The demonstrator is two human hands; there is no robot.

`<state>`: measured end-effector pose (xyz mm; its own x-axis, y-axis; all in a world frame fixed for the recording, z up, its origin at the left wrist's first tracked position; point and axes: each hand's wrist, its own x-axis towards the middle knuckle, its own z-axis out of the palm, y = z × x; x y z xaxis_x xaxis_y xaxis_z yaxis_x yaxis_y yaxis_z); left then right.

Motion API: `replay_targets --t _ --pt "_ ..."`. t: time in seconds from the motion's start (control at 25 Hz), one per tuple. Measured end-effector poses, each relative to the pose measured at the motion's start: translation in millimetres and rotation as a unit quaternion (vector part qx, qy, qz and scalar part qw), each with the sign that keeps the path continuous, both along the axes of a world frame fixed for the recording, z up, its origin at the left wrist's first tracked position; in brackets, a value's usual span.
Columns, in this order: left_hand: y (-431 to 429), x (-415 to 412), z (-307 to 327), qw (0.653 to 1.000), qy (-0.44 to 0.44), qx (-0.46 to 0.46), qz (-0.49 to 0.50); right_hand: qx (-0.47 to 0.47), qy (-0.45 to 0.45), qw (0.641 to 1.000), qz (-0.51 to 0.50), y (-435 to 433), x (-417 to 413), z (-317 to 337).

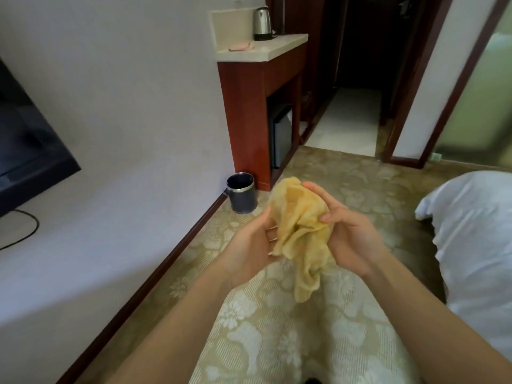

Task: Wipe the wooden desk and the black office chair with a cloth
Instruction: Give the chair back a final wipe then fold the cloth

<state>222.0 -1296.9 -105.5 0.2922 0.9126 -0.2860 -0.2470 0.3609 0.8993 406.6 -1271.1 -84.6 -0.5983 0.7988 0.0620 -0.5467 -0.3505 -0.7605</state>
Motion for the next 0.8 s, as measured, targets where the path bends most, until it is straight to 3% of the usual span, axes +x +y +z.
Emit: replay_targets --t 0.08,0.2,0.32,0.4,0.52,0.6,0.68,0.72,0.8 --pt "51.9 6.7 9.9 0.999 -0.040 0.025 0.013 0.020 -0.006 1.000 0.011 54.3 11.9 7.9" --pt "128.4 10.4 37.2 0.994 -0.024 0.089 0.053 0.054 -0.084 0.995 0.001 137.2 27.2 23.0" --pt "190.1 7.7 65.4 0.977 0.093 0.148 0.118 0.104 -0.188 0.975 -0.049 197.3 25.8 21.5" --pt "231.4 5.8 86.0 0.951 0.192 0.196 0.142 0.143 -0.289 0.944 -0.072 234.0 20.9 16.9" --pt "296.8 1.9 115.9 0.897 0.330 0.273 0.106 0.203 -0.382 0.898 -0.085 290.9 12.5 11.8" --pt "349.9 -3.9 131.3 0.855 0.413 0.308 0.062 0.227 -0.390 0.888 -0.087 339.4 4.8 10.7" --pt "405.3 -15.0 137.4 0.826 0.470 0.311 0.039 0.228 -0.345 0.908 -0.063 385.5 -6.2 9.4" --pt "437.8 -24.4 136.5 0.833 0.462 0.300 0.045 0.217 -0.306 0.926 -0.040 411.2 -13.8 8.9" --pt "494.2 -38.0 125.2 0.897 0.368 0.225 0.095 0.155 -0.216 0.964 -0.015 456.6 -26.8 10.9"
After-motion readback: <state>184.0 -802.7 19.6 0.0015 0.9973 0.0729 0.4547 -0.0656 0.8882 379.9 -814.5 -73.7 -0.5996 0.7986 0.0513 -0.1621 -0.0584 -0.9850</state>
